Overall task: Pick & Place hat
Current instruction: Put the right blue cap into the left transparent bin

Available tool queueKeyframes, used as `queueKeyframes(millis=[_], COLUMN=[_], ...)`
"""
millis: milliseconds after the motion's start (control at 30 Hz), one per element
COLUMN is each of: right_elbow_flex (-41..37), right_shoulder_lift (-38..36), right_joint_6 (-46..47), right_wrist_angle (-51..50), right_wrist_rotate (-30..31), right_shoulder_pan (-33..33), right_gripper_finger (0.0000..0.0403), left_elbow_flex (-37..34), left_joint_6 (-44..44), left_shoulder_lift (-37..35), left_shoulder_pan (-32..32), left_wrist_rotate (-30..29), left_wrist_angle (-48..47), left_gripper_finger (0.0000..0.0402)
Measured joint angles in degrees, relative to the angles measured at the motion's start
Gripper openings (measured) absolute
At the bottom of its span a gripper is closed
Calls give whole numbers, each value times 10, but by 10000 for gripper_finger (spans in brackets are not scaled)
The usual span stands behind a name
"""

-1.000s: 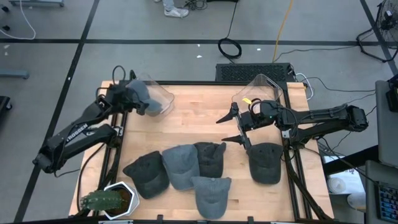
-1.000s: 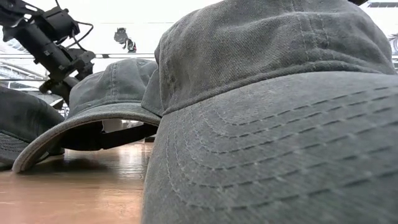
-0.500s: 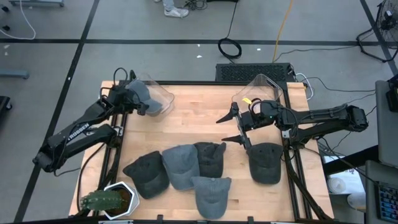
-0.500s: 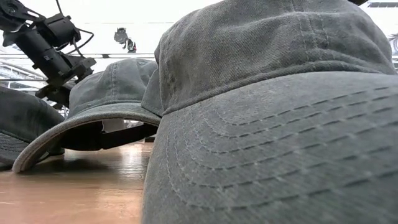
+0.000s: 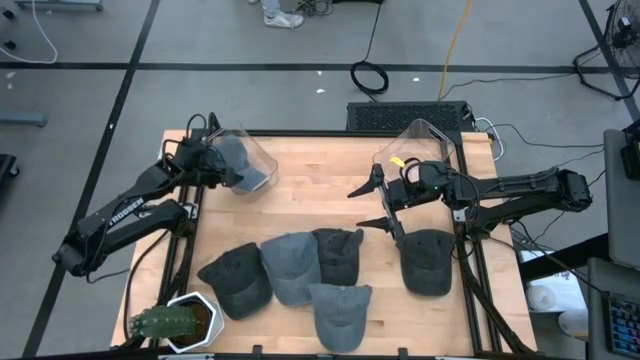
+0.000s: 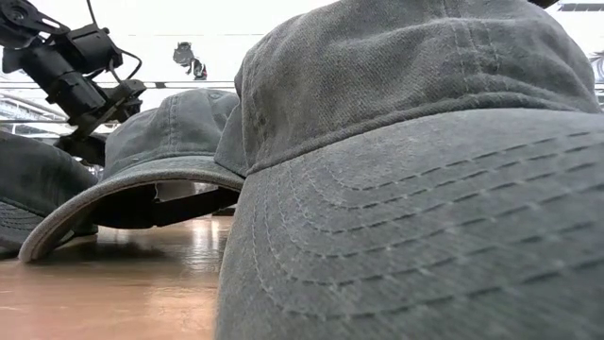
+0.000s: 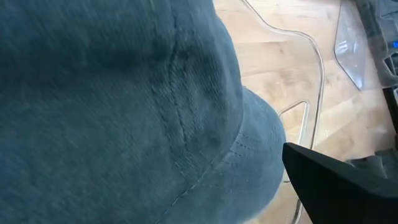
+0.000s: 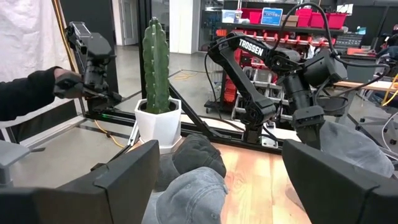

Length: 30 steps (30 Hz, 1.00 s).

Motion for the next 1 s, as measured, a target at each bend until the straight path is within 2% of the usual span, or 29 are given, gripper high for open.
queueKeyframes(millis=[233,467,633,867,1000], right_elbow_flex=[0,0,0,0,0], right_shoulder_lift=[0,0,0,0,0], right_joint_6=[0,3,3,4,4], right_wrist_angle=[0,0,0,0,0], right_wrist_rotate=[0,0,0,0,0], right_shoulder_pan=[0,0,0,0,0], right_gripper_finger=[329,329,329,329,329], left_elbow_flex=[0,-1,-1,0,0], left_joint_6=[-86,-115,-187,-200,-200], left_shoulder_lift=[1,1,0,0,0], left_shoulder_pan=[0,0,1,1,11], left_wrist_rotate=[36,53,59,155,163], left_wrist_angle=[10,27,24,44,22], left_gripper_finger=[349,349,349,349,349])
